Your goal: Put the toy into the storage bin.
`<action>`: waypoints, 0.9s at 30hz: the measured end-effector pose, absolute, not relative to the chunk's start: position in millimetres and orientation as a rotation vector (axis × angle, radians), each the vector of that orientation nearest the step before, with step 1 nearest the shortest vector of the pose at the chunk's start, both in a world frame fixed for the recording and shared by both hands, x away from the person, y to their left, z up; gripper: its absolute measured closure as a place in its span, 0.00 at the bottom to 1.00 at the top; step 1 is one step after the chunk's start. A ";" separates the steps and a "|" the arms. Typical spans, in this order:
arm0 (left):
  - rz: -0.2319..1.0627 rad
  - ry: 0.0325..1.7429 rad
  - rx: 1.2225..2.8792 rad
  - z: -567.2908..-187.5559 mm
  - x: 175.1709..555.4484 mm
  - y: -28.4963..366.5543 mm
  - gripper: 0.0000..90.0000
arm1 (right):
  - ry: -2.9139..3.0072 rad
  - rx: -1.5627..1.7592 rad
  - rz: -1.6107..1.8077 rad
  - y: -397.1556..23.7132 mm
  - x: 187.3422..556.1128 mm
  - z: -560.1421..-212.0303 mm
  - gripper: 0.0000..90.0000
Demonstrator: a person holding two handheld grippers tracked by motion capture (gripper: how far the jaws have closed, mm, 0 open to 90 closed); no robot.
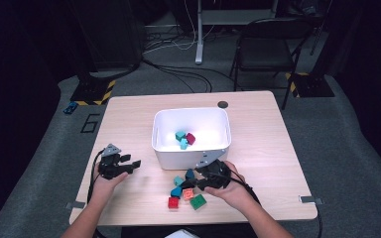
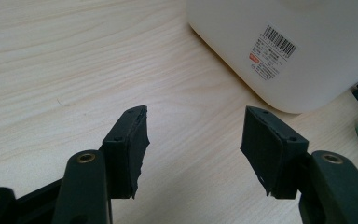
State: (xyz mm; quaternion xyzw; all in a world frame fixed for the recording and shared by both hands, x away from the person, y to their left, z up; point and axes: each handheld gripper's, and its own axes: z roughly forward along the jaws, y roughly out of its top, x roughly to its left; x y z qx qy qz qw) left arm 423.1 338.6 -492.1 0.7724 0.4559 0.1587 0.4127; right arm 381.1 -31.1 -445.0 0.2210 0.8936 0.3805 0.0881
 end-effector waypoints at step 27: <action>0.395 1.156 1.941 -492.9 424.0 338.9 0.45 | 2.739 0.705 1.092 -34.6 366.2 -498.1 0.58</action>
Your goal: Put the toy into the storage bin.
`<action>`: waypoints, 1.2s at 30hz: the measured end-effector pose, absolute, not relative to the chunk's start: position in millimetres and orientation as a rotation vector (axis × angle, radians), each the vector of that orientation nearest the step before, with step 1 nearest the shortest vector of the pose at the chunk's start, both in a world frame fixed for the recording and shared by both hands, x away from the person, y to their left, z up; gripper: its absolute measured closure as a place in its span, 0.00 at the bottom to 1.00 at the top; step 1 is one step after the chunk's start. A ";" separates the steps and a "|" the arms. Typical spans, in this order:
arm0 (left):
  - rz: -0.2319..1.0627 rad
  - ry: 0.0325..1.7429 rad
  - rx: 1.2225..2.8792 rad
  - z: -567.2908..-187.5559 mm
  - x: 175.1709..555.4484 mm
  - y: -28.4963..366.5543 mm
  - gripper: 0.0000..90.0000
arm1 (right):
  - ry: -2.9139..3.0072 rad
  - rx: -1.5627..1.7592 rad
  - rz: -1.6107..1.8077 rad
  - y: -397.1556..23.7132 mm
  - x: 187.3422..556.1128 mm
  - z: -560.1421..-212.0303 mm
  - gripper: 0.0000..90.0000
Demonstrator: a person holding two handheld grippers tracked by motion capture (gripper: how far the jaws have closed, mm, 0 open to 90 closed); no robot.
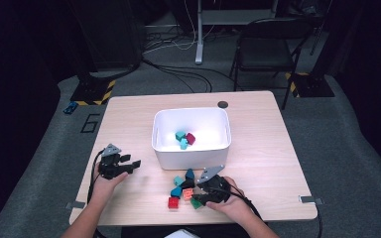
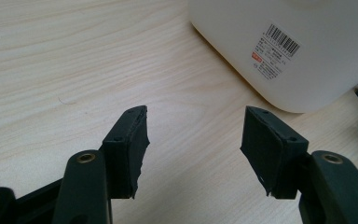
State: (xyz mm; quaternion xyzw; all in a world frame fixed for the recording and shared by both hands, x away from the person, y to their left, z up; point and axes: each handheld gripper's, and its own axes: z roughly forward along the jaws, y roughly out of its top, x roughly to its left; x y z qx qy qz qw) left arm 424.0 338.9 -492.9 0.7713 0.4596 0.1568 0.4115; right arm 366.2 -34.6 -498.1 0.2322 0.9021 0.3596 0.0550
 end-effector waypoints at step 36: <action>0.396 1.158 1.946 -493.7 424.2 337.5 0.45 | 2.671 0.810 1.131 -82.7 381.0 -487.3 0.44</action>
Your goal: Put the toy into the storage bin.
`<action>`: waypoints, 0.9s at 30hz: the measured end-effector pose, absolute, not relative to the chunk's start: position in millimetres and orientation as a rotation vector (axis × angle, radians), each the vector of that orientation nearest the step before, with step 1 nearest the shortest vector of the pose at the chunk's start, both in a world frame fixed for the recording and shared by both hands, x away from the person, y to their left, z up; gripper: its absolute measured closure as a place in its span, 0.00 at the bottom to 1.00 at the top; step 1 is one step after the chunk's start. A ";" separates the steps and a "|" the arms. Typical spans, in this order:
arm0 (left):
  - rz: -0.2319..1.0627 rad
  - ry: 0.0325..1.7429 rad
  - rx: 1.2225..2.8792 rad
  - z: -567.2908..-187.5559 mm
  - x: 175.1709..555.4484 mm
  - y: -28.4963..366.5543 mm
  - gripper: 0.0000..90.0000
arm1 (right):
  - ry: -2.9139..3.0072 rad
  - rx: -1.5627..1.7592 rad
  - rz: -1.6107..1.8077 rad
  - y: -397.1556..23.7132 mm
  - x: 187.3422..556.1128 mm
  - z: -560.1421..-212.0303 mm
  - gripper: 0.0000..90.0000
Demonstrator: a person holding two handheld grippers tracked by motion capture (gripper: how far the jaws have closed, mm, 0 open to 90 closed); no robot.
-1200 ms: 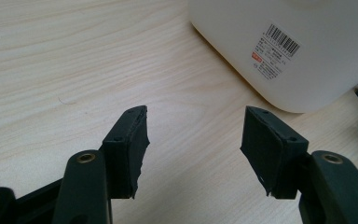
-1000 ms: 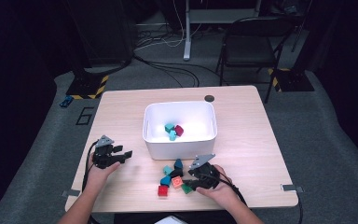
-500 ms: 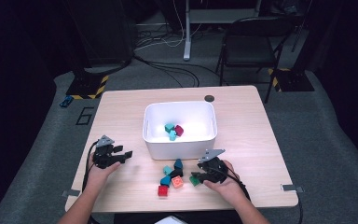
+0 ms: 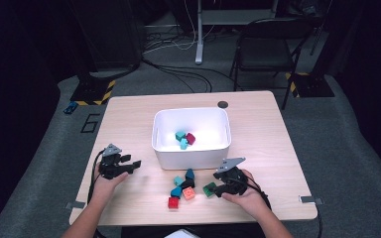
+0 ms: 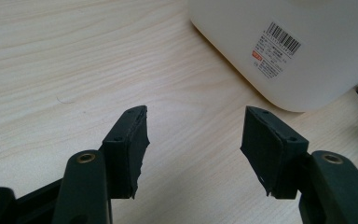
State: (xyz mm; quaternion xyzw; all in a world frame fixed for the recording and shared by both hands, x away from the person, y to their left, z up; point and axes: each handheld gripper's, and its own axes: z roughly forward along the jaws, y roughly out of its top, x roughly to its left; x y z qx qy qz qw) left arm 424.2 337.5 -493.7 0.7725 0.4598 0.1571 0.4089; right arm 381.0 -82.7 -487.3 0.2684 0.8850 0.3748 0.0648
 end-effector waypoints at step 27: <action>0.392 1.165 1.944 -494.2 425.1 338.5 0.45 | 2.727 0.767 1.118 -67.8 392.3 -502.1 0.39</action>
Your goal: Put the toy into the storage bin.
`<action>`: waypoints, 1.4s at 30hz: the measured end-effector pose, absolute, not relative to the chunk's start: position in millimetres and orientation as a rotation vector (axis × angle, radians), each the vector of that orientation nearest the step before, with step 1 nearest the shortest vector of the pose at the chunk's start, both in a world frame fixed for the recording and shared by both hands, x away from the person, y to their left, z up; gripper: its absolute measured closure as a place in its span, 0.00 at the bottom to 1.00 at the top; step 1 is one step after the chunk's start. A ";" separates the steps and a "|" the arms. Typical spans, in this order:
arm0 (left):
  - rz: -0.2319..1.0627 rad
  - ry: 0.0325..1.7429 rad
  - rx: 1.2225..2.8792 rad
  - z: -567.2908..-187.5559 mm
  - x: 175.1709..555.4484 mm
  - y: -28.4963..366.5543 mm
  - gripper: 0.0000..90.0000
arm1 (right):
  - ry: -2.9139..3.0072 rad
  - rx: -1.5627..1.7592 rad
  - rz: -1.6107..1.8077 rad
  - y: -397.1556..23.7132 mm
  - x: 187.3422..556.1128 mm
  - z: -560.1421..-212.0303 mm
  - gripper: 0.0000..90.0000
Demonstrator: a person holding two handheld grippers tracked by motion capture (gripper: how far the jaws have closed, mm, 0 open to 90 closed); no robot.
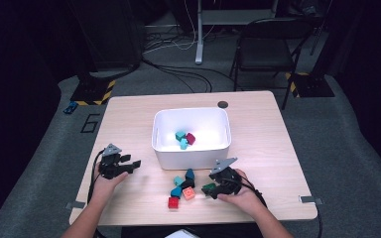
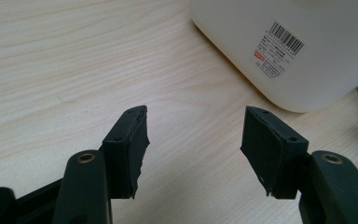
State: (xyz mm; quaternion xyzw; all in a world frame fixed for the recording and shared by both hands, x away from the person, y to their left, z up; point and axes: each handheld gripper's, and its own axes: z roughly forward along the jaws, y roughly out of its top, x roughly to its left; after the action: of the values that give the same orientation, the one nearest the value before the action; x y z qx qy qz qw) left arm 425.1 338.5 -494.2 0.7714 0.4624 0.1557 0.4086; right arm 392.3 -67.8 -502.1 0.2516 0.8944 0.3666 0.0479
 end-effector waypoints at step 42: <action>0.394 1.158 1.945 -493.8 425.4 339.4 0.45 | 2.759 0.699 0.994 -62.8 378.5 -504.0 0.65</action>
State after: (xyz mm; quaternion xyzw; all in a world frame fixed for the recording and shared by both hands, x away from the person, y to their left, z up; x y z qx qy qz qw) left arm 425.4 339.4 -493.8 0.7723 0.4598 0.1566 0.4095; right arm 378.5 -62.8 -504.0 0.2315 0.9133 0.3290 0.0636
